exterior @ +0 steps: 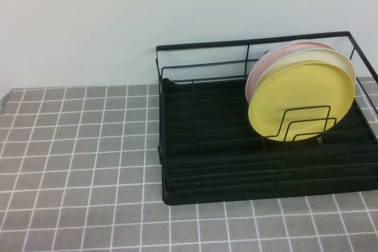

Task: Place plate on rack

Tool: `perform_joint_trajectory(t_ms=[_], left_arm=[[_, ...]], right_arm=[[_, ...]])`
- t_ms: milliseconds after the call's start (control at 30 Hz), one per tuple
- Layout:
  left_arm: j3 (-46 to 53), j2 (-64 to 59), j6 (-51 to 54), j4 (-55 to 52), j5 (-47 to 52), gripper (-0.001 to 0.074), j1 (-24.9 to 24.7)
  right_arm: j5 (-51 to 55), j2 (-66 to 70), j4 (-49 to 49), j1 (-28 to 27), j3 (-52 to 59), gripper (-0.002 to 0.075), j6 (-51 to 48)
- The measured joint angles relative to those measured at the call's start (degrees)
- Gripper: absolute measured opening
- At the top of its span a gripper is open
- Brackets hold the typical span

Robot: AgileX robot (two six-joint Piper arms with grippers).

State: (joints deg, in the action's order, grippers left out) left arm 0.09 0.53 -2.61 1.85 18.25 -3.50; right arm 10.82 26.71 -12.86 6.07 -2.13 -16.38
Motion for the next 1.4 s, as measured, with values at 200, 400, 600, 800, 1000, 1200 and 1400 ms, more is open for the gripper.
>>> perform_joint_trajectory(t_ms=[200,400,600,800,1000,1200,1400], left_arm=[[0.0,0.0,0.0,0.0,0.0,-0.0001,0.0],[0.0,0.0,0.0,0.0,0.0,-0.0001,0.0],[0.0,-0.1,0.1,0.0,0.1,-0.0001,0.0],[0.0,-0.1,0.1,0.0,0.1,-0.0001,0.0],[0.0,-0.1,0.1,0.0,0.1,-0.0001,0.0],[0.0,-0.1,0.1,0.0,0.1,-0.0001,0.0],[0.0,-0.1,0.2,0.0,0.1,-0.0001,0.0]], right_arm=[[1.6,-7.7,0.0,0.0,0.1,0.0000,0.0],[3.0,-17.4,0.0,0.0,0.3,0.0000,0.0],[4.7,-27.4,-0.1,-0.4,2.0,0.0000,-0.2],[8.1,-27.2,0.5,-0.5,2.2,0.0000,-0.5],[8.1,-27.2,0.5,-0.5,2.2,0.0000,-1.6],[8.1,-27.2,0.5,-0.5,2.2,0.0000,-1.6],[8.2,-27.2,0.5,-0.5,2.2,0.0000,-1.6]])
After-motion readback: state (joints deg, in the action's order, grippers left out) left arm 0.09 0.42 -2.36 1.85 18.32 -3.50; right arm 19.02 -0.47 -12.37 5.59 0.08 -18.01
